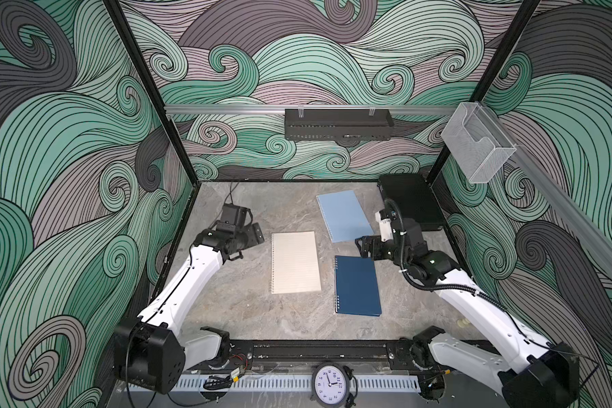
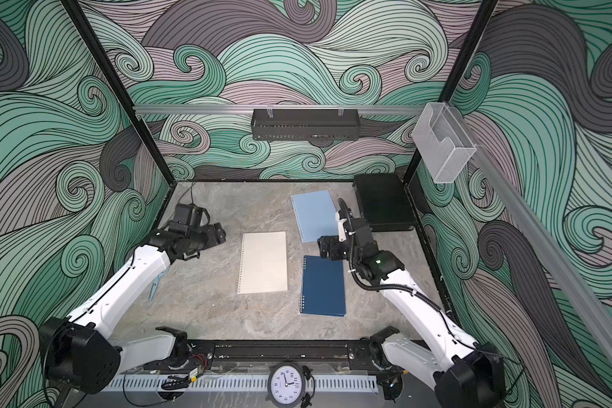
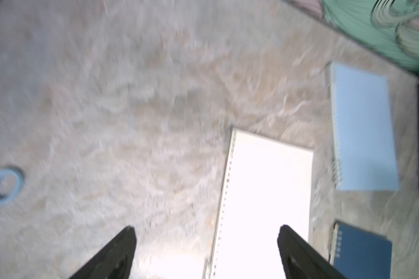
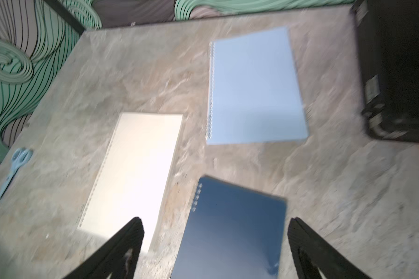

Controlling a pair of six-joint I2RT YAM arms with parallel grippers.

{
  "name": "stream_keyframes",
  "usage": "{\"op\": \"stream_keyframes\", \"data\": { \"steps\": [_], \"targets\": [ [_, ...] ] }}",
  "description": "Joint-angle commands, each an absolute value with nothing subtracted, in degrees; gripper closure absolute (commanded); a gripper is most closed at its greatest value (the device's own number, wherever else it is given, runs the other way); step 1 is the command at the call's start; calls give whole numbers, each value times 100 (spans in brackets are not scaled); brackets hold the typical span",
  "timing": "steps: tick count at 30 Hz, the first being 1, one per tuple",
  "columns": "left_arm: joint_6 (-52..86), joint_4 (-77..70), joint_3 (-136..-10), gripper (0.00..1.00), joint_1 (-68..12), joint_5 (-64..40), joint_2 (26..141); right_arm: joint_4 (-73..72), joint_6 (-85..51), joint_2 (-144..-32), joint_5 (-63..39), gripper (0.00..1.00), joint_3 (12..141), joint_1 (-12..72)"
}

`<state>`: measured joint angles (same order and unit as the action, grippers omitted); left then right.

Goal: Tear off pages from different notebooks
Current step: Move the notebook to the center of the board.

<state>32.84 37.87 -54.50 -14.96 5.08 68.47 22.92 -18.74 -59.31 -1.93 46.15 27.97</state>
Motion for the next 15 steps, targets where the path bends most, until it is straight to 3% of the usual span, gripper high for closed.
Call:
{"op": "stream_keyframes", "data": {
  "steps": [1, 5, 15],
  "targets": [
    [3930, 3849, -4886, 10, -1805, 302, 6507, 2336, -2581, -5795, -471, 8, 4342, 3244],
    [4043, 3862, -4498, 17, -2007, 185, 6580, 2385, -2888, -6130, -443, 16, 4304, 3653],
    [4070, 3356, -4173, 19, -2174, -315, 6780, 1475, -3366, -7512, -923, 28, 4623, 4170]
  ]
}}
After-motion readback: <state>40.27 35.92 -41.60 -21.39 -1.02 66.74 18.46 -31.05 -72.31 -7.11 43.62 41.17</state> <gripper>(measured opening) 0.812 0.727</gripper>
